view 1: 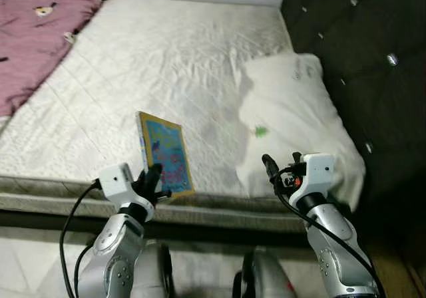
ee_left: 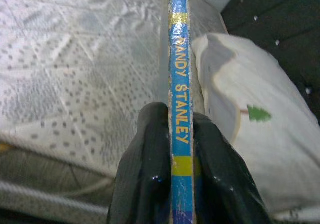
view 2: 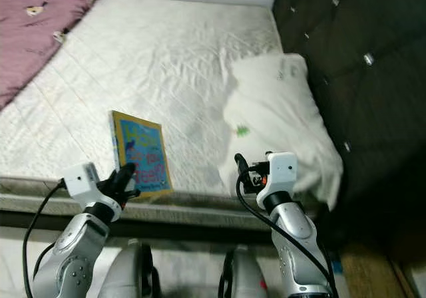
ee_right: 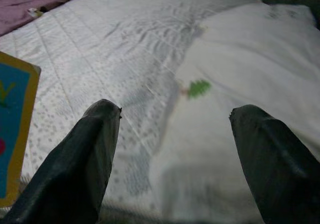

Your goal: Clean up the room

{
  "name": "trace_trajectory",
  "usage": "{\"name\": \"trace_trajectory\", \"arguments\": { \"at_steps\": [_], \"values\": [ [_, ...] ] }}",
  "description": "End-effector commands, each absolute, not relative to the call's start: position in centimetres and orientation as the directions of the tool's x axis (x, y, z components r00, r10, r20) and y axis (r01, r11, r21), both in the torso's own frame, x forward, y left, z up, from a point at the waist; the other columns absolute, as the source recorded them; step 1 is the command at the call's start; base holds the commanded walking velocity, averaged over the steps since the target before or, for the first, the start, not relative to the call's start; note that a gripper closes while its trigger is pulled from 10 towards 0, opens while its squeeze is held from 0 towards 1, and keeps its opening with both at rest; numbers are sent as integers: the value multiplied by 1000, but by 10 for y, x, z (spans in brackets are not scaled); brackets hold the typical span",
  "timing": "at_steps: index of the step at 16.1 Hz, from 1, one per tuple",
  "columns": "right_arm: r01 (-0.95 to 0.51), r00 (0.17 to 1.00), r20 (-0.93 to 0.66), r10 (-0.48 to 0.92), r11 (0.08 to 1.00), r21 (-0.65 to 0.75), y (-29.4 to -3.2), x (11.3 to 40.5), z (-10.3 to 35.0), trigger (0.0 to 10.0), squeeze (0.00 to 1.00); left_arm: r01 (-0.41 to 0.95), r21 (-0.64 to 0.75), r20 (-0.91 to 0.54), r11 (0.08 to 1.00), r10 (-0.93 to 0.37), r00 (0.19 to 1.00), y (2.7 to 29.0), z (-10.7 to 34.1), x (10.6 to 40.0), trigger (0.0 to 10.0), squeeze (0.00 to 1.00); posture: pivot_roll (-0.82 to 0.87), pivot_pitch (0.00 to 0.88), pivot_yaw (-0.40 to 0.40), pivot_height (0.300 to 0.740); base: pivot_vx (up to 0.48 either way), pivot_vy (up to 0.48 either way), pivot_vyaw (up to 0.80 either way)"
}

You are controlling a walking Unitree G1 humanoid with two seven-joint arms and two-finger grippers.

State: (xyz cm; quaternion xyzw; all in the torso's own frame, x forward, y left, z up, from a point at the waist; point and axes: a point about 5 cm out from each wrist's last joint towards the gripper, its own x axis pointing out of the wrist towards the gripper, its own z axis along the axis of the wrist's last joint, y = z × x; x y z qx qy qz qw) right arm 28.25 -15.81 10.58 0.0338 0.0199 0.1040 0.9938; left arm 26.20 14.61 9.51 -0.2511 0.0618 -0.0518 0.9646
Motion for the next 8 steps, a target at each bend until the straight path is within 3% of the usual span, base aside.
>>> {"name": "trace_trajectory", "arguments": {
  "at_steps": [1, 8],
  "values": [
    [-200, 978, -52, 204, 978, 64, -161, 282, 103, 10000, 0, 110, -504, -22, 857, -140, 990, 143, 108, 262, 10000, 0, -9, 183, -25, 619, 0, 0, 0],
    [-201, 978, -54, 203, 978, 52, -162, 284, 104, 10000, 0, 115, -513, -13, 851, -141, 990, 142, 108, 262, 10000, 0, -10, 188, -29, 619, 0, 0, 0]
  ]
}}
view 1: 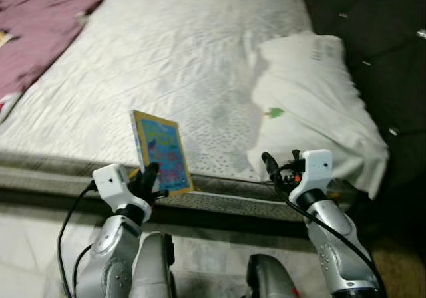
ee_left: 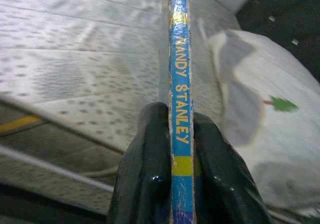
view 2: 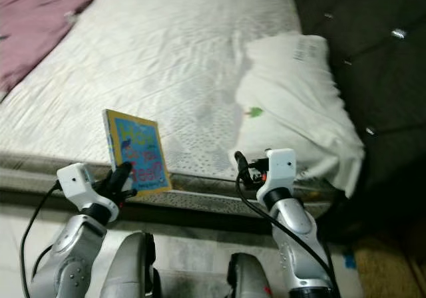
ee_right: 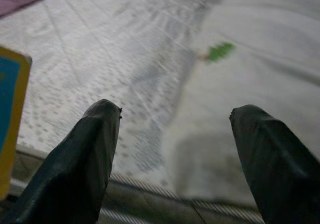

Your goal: Clean up the room

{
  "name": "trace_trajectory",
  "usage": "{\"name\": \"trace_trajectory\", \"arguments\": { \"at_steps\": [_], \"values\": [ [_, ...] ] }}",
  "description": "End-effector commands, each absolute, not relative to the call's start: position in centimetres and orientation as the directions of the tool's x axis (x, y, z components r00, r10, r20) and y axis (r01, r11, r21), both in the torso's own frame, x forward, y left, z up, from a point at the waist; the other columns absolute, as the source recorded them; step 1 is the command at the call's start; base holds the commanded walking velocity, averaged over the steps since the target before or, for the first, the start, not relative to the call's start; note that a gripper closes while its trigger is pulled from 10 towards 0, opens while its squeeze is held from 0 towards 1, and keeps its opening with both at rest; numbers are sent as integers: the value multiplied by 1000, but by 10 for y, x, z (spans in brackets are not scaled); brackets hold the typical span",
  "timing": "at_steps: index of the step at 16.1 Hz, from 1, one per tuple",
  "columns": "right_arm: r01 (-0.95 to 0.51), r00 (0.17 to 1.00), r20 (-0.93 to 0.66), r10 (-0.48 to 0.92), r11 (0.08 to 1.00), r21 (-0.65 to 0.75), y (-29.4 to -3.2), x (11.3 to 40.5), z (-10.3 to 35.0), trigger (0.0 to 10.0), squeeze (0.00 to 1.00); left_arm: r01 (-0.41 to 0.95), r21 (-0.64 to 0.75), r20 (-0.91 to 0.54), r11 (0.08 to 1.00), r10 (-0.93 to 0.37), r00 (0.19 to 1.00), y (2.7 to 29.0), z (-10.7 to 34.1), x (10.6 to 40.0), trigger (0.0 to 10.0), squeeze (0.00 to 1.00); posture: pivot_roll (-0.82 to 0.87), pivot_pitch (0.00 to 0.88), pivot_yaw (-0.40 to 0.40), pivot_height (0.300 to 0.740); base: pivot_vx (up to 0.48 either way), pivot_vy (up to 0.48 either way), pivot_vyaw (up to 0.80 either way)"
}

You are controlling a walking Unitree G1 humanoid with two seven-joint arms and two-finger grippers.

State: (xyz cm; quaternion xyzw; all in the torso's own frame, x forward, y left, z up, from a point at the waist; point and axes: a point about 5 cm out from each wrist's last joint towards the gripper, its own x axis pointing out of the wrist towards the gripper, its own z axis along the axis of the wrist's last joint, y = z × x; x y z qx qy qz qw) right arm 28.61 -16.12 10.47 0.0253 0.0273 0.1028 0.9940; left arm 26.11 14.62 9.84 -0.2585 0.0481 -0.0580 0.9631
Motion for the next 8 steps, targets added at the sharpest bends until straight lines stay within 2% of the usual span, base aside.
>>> {"name": "trace_trajectory", "arguments": {
  "at_steps": [1, 6, 8],
  "values": [
    [-201, 978, -54, 203, 978, 51, -162, 284, 104, 10000, 0, 116, -513, -12, 850, -142, 990, 142, 108, 261, 10000, 0, -10, 189, -30, 619, 0, 0, 0],
    [-201, 977, -56, 203, 979, 46, -162, 285, 103, 10000, 0, 127, -515, -6, 848, -152, 988, 141, 108, 262, 10000, 0, -14, 191, -26, 619, 301, 0, 0],
    [-201, 977, -57, 203, 979, 45, -162, 284, 103, 10000, 0, 135, -516, -3, 846, -159, 987, 140, 108, 262, 10000, 0, -14, 192, -27, 619, 480, 0, 0]
  ]
}}
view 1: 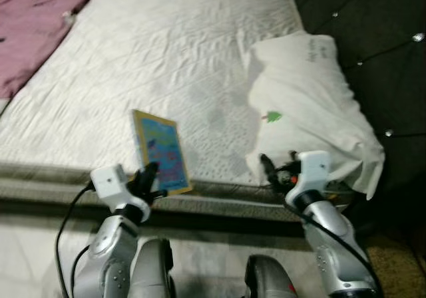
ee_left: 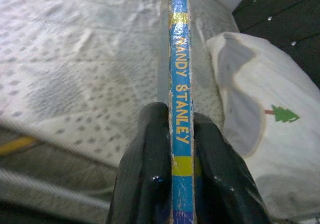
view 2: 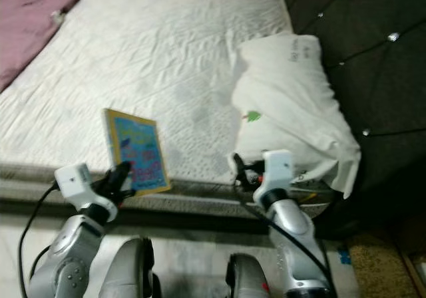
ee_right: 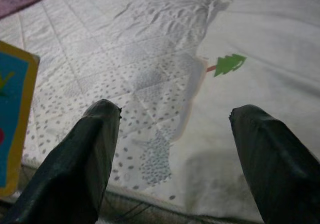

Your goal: Clean up the room

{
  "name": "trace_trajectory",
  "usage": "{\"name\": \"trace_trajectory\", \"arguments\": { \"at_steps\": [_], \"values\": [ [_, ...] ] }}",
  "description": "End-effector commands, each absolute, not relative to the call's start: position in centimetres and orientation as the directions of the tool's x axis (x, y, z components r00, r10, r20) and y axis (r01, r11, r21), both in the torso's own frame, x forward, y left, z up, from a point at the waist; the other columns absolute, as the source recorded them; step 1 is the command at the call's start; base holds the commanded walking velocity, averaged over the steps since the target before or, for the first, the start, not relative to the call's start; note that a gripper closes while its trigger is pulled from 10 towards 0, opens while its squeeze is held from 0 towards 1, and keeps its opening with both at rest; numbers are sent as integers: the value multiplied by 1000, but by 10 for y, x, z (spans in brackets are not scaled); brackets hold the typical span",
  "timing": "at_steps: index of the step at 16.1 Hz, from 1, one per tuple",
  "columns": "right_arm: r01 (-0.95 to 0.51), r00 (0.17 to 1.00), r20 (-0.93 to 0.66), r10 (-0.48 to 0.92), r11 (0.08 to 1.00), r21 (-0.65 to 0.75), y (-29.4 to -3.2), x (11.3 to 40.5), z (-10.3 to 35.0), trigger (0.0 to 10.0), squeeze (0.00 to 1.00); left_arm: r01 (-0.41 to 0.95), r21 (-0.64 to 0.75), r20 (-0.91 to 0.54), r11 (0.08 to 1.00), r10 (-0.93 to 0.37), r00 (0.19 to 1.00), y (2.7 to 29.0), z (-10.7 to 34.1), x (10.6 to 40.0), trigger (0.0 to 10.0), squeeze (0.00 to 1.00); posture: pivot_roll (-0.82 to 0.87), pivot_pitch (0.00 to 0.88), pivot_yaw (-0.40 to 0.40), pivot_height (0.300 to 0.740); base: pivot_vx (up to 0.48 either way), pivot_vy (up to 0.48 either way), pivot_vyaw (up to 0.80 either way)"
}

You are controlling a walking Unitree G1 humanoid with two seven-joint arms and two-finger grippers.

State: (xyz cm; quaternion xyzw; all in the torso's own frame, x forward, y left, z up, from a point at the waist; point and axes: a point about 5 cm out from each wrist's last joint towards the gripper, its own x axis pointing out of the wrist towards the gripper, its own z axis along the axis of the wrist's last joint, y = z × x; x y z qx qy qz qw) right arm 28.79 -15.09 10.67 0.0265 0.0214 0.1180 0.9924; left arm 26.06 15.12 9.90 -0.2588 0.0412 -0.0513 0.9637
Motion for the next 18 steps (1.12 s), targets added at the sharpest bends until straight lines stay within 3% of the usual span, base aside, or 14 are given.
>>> {"name": "trace_trajectory", "arguments": {
  "at_steps": [1, 9, 18],
  "values": [
    [-202, 977, -57, 204, 978, 44, -162, 285, 103, 10000, 0, 138, -516, -1, 845, -162, 987, 140, 108, 262, 10000, 0, -14, 192, -26, 619, 480, 0, 0],
    [-208, 976, -58, 209, 978, 16, -162, 285, 101, 10000, 0, 125, -500, -18, 857, -154, 988, 140, 106, 263, 10000, 0, -12, 193, -24, 619, 416, 0, 0],
    [-222, 973, -56, 222, 975, 5, -161, 287, 101, 10000, 0, 78, -456, -61, 887, -119, 991, 140, 100, 265, 10000, 0, -7, 181, -28, 619, 0, 0, 0]
  ]
}}
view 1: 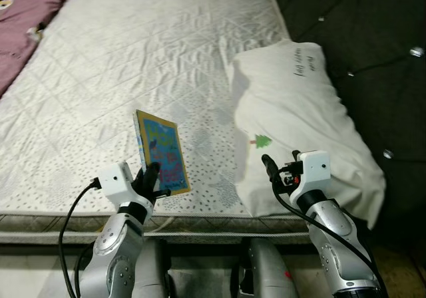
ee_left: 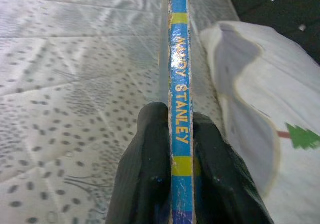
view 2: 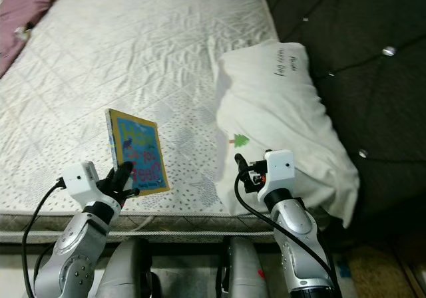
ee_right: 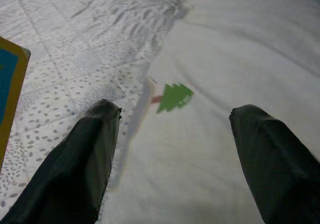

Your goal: Clean up the room

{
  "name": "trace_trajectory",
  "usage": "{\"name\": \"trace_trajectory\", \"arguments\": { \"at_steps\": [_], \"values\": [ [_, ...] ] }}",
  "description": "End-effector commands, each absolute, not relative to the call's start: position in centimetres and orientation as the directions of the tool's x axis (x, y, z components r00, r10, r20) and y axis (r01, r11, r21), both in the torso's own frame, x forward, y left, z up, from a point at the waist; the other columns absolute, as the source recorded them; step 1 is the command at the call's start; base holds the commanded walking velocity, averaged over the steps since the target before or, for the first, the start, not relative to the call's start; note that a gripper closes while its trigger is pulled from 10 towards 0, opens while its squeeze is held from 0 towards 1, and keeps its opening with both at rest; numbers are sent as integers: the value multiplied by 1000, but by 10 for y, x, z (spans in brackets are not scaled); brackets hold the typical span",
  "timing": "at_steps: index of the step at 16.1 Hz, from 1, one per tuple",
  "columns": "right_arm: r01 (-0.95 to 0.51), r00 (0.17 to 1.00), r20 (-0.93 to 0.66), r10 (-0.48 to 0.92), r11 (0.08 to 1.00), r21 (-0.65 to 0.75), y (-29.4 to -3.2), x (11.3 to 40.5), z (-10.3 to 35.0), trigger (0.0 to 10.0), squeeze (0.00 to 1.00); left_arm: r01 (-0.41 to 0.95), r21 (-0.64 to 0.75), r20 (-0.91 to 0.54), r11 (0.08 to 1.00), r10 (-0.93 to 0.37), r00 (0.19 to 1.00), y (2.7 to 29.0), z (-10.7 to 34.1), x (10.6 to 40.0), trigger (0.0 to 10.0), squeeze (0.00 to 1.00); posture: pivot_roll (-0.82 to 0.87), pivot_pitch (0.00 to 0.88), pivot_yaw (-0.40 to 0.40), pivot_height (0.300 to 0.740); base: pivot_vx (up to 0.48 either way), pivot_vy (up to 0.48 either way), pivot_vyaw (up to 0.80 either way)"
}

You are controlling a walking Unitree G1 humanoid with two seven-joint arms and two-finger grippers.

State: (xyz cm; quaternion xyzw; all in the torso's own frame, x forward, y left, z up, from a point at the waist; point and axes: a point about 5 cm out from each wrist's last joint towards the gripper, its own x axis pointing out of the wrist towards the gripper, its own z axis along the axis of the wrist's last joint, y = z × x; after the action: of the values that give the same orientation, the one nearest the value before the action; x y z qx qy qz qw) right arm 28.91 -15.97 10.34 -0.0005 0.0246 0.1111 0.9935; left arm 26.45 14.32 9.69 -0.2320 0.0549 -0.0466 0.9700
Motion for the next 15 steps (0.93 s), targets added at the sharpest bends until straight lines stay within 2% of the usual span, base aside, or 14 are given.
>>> {"name": "trace_trajectory", "arguments": {
  "at_steps": [1, 5, 10, 12, 15],
  "values": [
    [-224, 973, -55, 224, 975, 5, -160, 287, 101, 10000, 0, 77, -456, -62, 886, -118, 991, 140, 100, 265, 10000, 0, -8, 181, -29, 619, 0, 0, 0],
    [-245, 968, -52, 245, 969, 17, -159, 287, 101, 10000, 0, 68, -461, -66, 885, -111, 992, 140, 99, 264, 10000, 0, -9, 180, -32, 614, 0, 0, 0],
    [-257, 965, -49, 258, 966, 17, -158, 286, 101, 10000, 0, 54, -459, -71, 887, -98, 993, 141, 98, 264, 10000, 0, -9, 184, -36, 559, 0, 0, 0],
    [-257, 965, -50, 258, 966, 13, -158, 287, 101, 10000, 0, 30, -440, -72, 897, -69, 995, 143, 99, 265, 10000, 0, -11, 191, -35, 539, 0, 0, 0],
    [-265, 964, -46, 263, 964, -29, -160, 290, 102, 10000, 0, -16, -440, -29, 898, 4, 1000, 153, 106, 268, 10000, 0, -13, 198, -34, 539, 0, 0, 0]
  ]
}}
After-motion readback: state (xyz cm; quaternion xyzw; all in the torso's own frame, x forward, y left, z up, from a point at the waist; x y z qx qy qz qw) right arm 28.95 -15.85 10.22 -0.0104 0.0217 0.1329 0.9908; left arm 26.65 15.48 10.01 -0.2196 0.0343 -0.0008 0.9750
